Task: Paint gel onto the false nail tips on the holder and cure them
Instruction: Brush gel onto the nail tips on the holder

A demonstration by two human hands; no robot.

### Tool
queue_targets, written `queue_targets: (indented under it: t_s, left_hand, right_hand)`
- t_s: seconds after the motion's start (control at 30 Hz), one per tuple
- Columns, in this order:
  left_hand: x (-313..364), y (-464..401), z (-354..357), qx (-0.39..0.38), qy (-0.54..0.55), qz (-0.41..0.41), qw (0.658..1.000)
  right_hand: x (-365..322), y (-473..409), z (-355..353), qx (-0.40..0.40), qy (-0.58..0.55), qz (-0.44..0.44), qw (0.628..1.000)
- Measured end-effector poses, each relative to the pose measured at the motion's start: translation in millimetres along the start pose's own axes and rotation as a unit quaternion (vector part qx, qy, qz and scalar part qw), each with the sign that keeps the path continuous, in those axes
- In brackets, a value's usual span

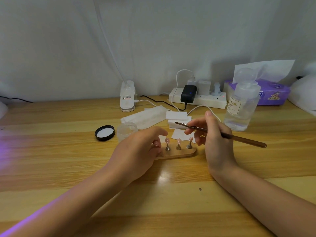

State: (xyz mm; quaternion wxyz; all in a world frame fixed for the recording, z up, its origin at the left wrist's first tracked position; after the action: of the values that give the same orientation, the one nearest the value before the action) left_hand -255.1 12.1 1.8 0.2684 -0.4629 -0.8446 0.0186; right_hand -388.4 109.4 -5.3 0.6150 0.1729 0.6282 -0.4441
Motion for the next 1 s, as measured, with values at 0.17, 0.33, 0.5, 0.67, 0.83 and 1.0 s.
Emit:
queue_targets:
  t_s: [0.17,0.33,0.5,0.67,0.83,1.0]
  left_hand:
    - [10.5,4.3,-3.8,0.029,-0.075,0.052,0.995]
    - [9.4,11.4,-7.8,0.097,-0.068,0.138,0.983]
    - [6.8,21.1,-19.9,0.156,0.026,0.196,0.968]
    - [-4.4,32.1,-22.1,0.151,0.151,0.148,0.966]
    - [-19.2,41.7,-16.7,0.099,0.309,0.045,0.945]
    - [-23.7,41.7,-8.8,0.047,0.377,0.008,0.925]
  right_hand:
    - [-0.1,-0.1,0.5,-0.001,0.006,0.002,1.0]
    - [-0.8,0.1,1.2,0.002,0.005,0.002,1.0]
    - [-0.9,-0.2,0.9,-0.001,-0.003,0.005,1.0]
    - [-1.3,-0.6,1.1,-0.012,-0.012,0.003,1.0]
    - [-3.1,0.5,3.2,-0.029,-0.001,-0.007,1.0]
    - [-7.1,4.3,4.7,-0.048,0.028,-0.052,0.997]
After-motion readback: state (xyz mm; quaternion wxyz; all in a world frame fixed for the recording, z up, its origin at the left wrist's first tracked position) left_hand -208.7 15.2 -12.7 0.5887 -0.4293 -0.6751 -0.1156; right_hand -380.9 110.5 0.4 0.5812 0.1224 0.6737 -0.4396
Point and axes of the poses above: each hand's wrist, its own y-axis away from the middle knuckle, its own z-axis out of the palm, x = y × z, the point moved 1 cm from there along -y, towards the middle knuckle, and after that the axes turned 4 degrees about -z, right-handed, at the moved point
